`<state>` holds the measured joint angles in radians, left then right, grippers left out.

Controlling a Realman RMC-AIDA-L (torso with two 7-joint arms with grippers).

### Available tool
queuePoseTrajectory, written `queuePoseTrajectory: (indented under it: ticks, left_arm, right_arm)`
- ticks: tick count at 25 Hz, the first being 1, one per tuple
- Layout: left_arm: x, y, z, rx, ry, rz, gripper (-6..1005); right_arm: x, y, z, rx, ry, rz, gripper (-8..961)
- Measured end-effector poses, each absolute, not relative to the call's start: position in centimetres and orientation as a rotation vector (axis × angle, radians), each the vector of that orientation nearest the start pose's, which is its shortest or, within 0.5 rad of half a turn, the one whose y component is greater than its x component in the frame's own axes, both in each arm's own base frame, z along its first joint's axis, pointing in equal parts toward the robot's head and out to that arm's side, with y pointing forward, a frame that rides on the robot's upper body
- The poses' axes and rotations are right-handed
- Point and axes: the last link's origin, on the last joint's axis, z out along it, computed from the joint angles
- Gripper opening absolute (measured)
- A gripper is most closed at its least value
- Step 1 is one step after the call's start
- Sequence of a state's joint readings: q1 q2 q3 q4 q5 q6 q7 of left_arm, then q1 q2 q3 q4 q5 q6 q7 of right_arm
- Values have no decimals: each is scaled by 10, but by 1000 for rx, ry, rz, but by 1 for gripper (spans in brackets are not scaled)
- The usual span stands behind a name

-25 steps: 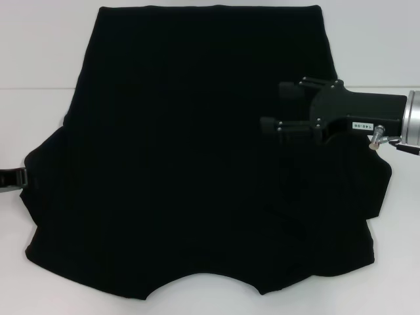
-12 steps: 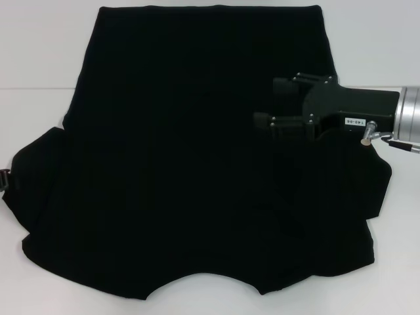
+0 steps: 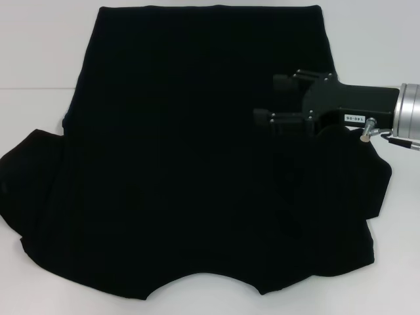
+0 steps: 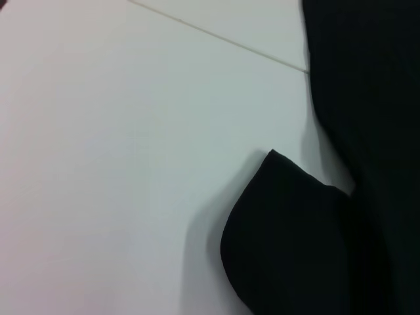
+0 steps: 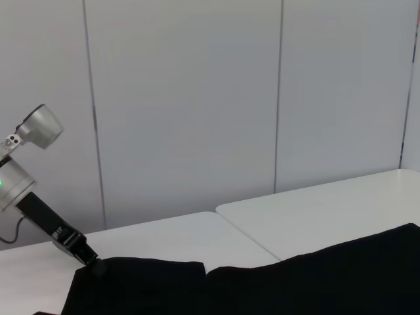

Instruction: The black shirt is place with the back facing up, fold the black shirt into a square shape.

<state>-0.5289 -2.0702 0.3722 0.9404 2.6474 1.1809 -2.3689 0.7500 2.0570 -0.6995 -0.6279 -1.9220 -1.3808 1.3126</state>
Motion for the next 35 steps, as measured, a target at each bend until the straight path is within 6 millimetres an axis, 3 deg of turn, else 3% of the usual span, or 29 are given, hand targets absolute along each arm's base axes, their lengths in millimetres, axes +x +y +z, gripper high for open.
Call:
queuePoseTrajectory:
  ticks: [35]
  left_arm:
    - [-383,334,112,-1642,-1643,-273,36]
  right_arm:
    - [187,411,12,-2626,293,703,901]
